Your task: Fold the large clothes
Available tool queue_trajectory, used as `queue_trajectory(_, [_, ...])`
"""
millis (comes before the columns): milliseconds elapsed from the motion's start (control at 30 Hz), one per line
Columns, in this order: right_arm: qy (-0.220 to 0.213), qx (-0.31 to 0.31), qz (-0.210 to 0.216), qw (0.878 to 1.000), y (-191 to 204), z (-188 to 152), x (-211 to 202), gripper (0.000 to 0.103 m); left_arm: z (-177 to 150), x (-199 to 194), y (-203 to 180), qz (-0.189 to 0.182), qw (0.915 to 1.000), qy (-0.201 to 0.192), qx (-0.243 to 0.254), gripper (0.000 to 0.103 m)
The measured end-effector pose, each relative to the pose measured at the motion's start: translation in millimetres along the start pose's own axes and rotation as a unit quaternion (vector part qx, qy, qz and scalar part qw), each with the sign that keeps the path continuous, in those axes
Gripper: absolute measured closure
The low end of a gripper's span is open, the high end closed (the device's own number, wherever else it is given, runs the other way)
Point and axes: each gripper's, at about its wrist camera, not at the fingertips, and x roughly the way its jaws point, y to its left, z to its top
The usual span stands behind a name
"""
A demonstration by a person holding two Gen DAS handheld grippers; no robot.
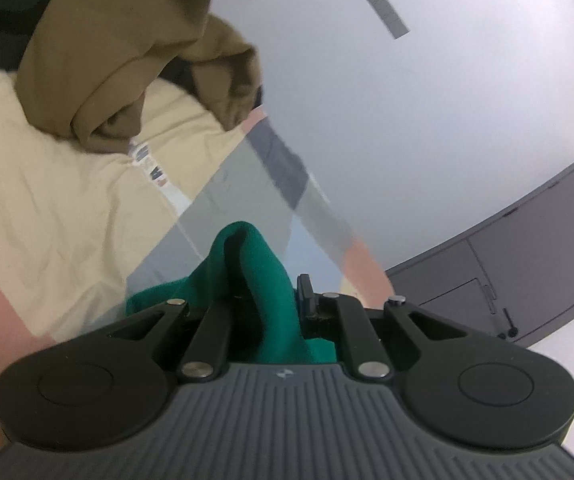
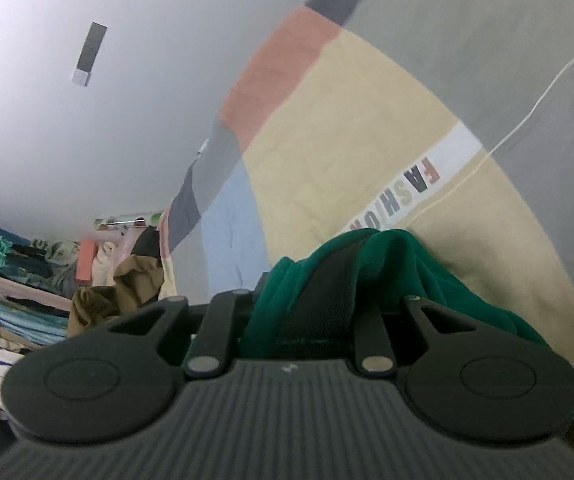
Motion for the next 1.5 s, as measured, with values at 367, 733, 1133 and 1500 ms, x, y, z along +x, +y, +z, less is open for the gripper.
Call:
queue_trajectory(367, [-0.004,-0.025,0.023,0.999,-14,7,35,0.081,6,44,34,0.012,0.9995,0.029,0.002,0.088])
queue_trajectory(733, [-0.01,-0.048,0.029,0.998,8,-4,4,0.041,-11,-5,8,0.007,0.9997,0.002,0.022,0.021])
queue_trajectory(1133, [-0.082,-0.233,-0.023,0.969,35,-46,-100,0.029,-75,-95,-56,0.021,0.9738,-0.03,0.225,0.018])
queue_trajectory(1500, [-0.081,-0.337,0.019,0.938,68,-104,-120,0.03,-153,-30,-77,0.049,0.9491,0.053,0.306,0.02])
